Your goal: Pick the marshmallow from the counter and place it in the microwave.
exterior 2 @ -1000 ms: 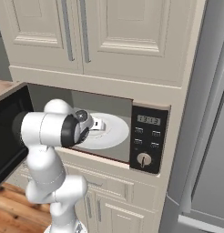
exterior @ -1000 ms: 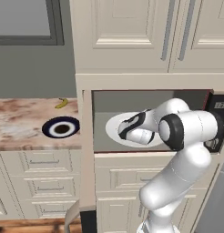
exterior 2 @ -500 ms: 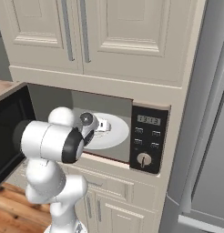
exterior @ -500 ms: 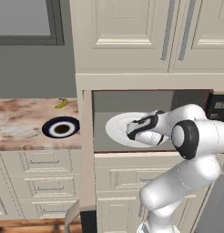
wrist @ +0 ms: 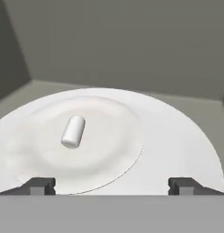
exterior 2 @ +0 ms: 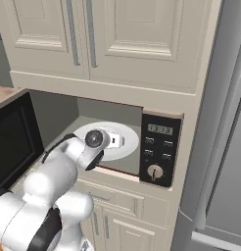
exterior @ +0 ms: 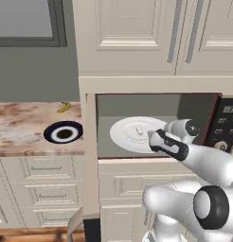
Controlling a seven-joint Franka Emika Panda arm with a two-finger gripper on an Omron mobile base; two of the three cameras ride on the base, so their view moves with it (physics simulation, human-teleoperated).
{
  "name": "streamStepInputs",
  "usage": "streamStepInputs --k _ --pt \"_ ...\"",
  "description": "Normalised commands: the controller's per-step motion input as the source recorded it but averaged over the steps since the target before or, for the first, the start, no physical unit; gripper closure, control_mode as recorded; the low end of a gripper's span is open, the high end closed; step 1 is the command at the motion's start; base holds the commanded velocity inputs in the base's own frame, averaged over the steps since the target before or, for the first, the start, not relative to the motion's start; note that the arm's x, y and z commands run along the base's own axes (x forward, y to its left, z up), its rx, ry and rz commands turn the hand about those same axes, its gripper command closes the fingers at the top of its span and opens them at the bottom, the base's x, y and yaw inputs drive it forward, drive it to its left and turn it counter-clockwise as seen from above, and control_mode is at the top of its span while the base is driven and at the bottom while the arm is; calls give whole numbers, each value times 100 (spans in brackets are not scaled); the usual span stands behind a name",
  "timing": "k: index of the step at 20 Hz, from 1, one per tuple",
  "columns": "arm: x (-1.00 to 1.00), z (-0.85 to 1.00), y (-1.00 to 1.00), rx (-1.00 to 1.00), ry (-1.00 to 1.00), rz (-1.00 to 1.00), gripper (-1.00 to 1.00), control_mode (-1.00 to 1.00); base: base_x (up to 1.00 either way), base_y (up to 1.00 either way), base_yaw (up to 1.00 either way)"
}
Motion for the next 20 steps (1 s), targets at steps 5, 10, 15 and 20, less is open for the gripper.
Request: streamStepInputs --k 5,10,15,20 --pt "-100 99 0 0 13 0 -100 -100 0 0 0" --pt "-100 90 0 0 20 0 -100 -100 0 0 0" --pt "-100 50 0 0 5 0 -100 -100 0 0 0" --pt "-100 13 3 6 0 0 -100 -100 0 0 0"
